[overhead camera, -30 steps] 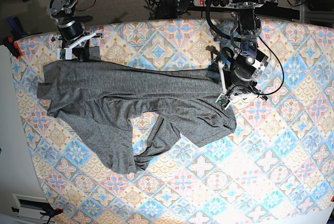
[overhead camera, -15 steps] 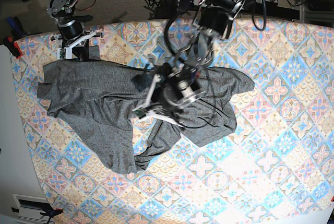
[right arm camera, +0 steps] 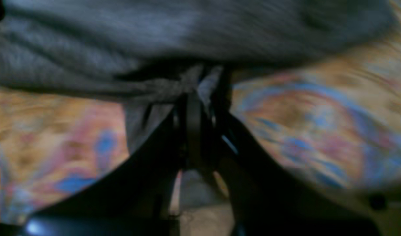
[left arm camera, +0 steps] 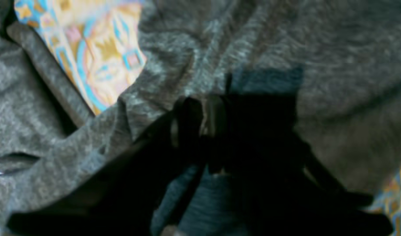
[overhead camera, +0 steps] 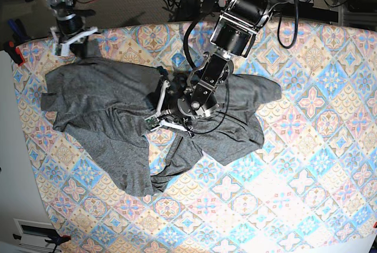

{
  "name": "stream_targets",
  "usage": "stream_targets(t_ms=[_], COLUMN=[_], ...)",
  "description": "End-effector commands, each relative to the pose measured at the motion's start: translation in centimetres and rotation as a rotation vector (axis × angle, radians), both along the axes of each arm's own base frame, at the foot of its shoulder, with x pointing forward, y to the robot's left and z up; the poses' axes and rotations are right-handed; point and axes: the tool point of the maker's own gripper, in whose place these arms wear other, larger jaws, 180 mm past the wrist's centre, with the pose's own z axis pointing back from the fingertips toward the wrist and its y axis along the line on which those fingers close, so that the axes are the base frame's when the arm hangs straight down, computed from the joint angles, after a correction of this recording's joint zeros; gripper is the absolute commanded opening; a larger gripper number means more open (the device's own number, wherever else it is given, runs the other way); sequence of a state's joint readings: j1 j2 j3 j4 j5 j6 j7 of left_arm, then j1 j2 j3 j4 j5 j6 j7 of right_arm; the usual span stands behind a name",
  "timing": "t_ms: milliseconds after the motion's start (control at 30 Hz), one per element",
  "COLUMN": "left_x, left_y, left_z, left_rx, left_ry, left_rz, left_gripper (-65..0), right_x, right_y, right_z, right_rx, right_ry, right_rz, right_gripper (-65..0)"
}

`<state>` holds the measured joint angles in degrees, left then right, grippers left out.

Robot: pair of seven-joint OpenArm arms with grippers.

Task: Layout the t-shirt on the table in an organized manner, then fold the t-shirt properly
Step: 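Swing the left gripper with held fabric across toward the shirt center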

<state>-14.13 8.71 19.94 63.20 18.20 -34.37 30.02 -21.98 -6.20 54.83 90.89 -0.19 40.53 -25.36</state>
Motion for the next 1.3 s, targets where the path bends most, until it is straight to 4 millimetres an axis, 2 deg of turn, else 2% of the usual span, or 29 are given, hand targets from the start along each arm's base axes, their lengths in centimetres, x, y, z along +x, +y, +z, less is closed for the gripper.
stream_targets(t_ms=[0,100,300,433,667,800,933,1033,1133,1267], left_x=[-0.9,-0.5,-0.4,-0.3,-0.4,0.2,0.5,-0.7,-3.0,-4.7], left_y=[0.7,1.7,2.1,2.9,3.1,2.0,-0.2,-1.3,-3.6,-3.7], left_z=[-1.4,-2.0,-2.1,-2.5,-2.5,0.1,5.2,6.7,6.1,2.2], left_rx=[0.068,0.083,0.092,0.103,0.104,0.051,-0.062,-0.090,-0.079,-0.019], left_ry=[0.040,0.040,0.037,0.040,0.041,-0.028,-0.138,-0.175,-0.166,-0.069], left_rz=[-0.008,0.031,0.038,0.044,0.045,0.052,0.065,0.032,-0.059,-0.094], left_gripper=[-54.0,-54.0,-54.0,-54.0,-54.0,-54.0,-54.0,-54.0,-54.0,-54.0], right_x=[-0.8,-1.7,-2.6,-2.8,-2.7,-2.6,-2.6,-2.5,-1.8,-1.5], right_y=[-1.2,-2.5,-3.9,-4.1,-4.1,-4.0,-3.8,-3.8,-2.7,-2.2], right_z=[0.1,0.1,0.4,0.4,0.6,0.6,0.5,0.5,0.3,0.1], right_rx=[-0.030,-0.042,-0.059,-0.062,-0.066,-0.065,-0.062,-0.061,-0.048,-0.041], right_ry=[0.025,0.032,0.037,0.037,0.035,0.033,0.034,0.034,0.031,0.030], right_rz=[-0.021,-0.062,-0.104,-0.113,-0.112,-0.107,-0.105,-0.102,-0.069,-0.054], right_gripper=[-65.0,-65.0,-65.0,-65.0,-65.0,-65.0,-65.0,-65.0,-65.0,-65.0])
